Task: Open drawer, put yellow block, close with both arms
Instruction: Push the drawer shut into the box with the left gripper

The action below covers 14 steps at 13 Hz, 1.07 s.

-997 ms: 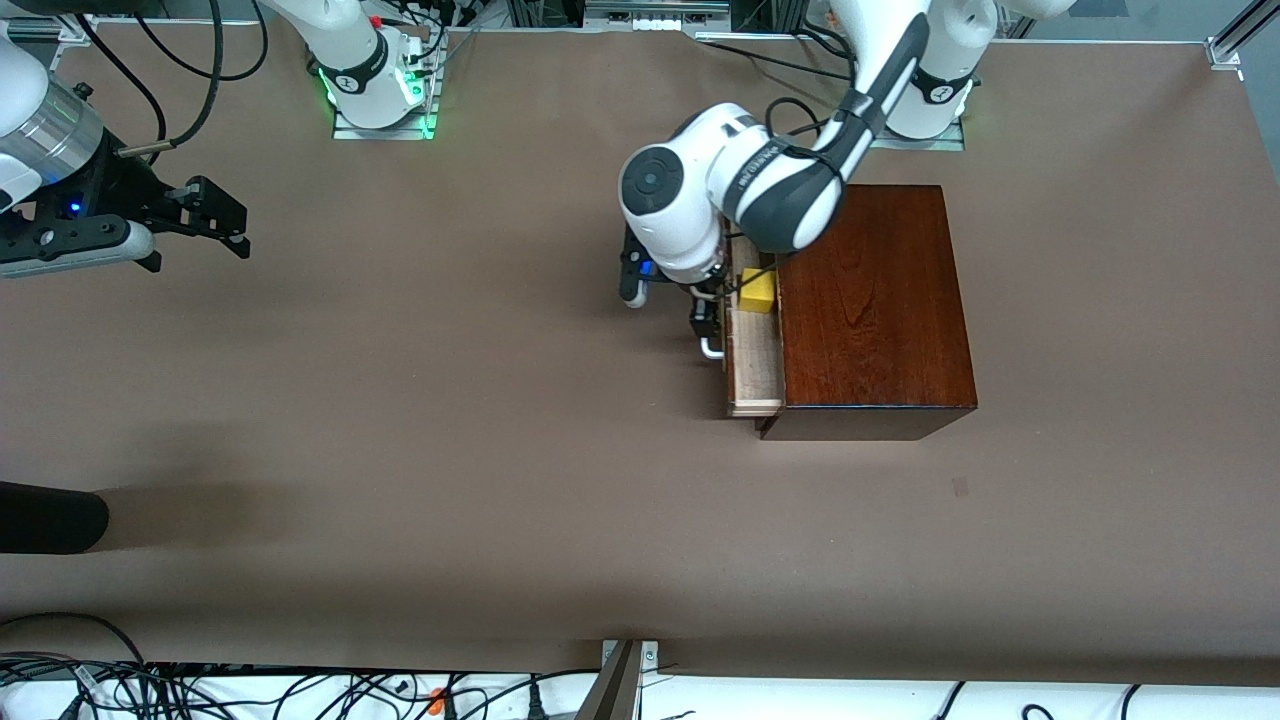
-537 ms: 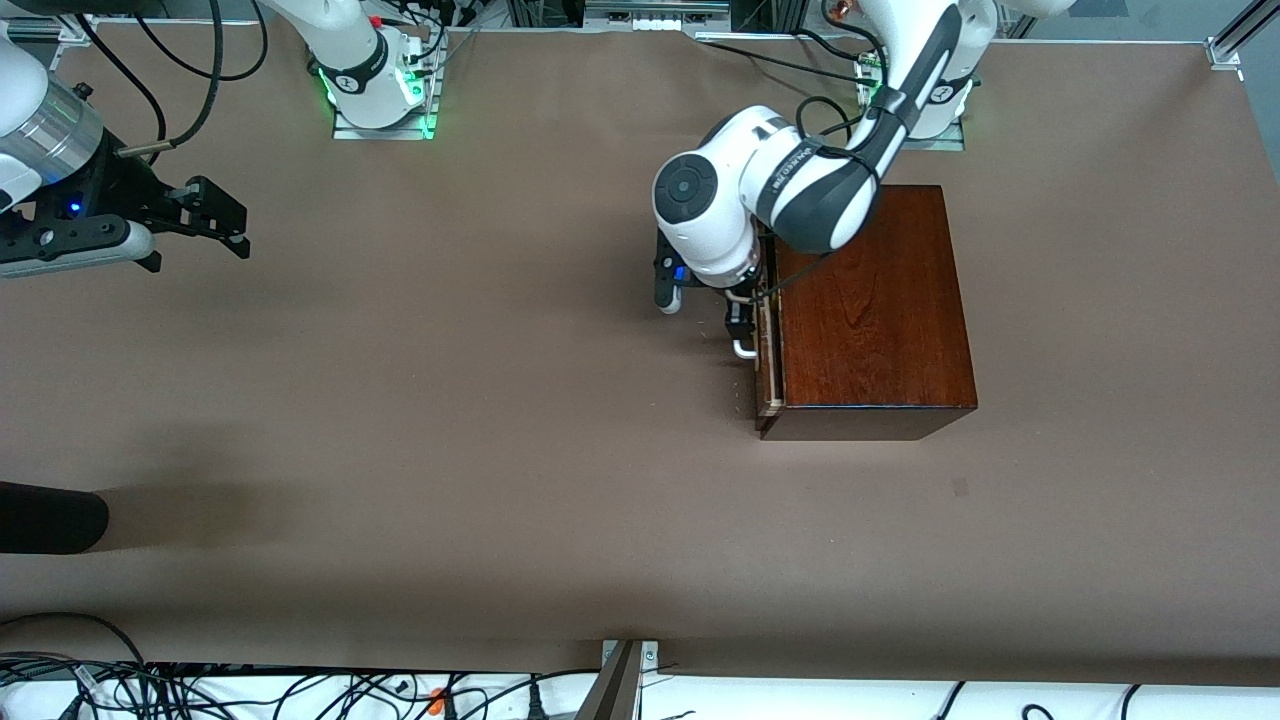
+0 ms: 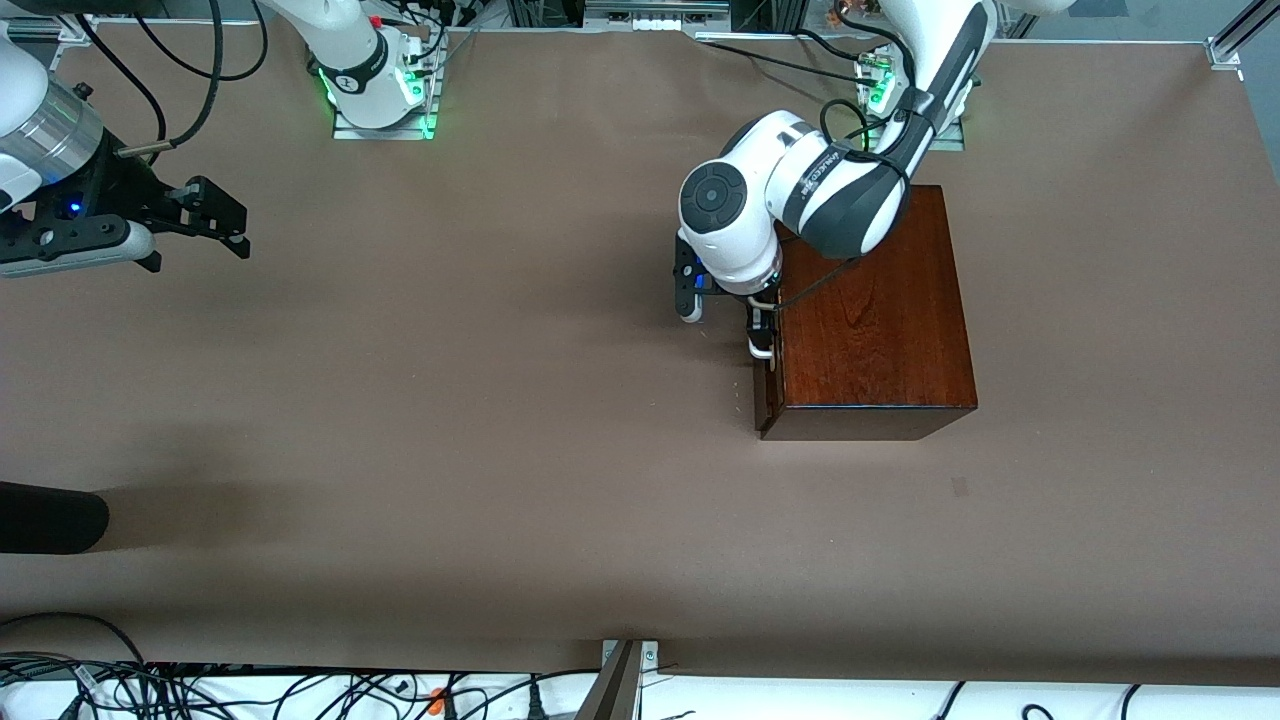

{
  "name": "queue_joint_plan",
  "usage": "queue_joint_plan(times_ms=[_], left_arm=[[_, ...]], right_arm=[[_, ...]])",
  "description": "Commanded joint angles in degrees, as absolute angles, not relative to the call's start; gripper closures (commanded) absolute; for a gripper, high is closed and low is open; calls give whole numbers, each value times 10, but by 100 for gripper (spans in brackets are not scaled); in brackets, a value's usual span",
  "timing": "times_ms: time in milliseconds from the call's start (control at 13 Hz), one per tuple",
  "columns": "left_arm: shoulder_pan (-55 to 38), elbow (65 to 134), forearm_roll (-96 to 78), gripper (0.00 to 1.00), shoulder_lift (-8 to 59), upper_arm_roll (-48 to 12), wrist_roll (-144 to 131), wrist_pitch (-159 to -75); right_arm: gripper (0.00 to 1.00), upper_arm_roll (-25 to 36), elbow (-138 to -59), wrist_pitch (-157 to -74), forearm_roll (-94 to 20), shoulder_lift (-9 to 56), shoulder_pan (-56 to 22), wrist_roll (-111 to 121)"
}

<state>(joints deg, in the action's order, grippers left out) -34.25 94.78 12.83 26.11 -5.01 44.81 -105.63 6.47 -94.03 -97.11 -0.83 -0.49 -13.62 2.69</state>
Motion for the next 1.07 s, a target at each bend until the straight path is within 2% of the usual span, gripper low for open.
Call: queue_joint_plan(times_ms=[0,153,537,997], left_arm=[[-366,918,143,0,246,-53,376,-1051],[-375,891,139,0,245,-54,290,-1045],[-380,777,98,0,229,-53,19,-906],[-336,732,82,0,171,-29,-96,-817]], right_arm=[[0,64,-931,-969,1,-3,-138,19],[0,64,-931,-969,1,-3,-139,19],[0,64,-931,-969,1,-3,-138,19],[0,64,-931,-968,1,-3,-139,20]])
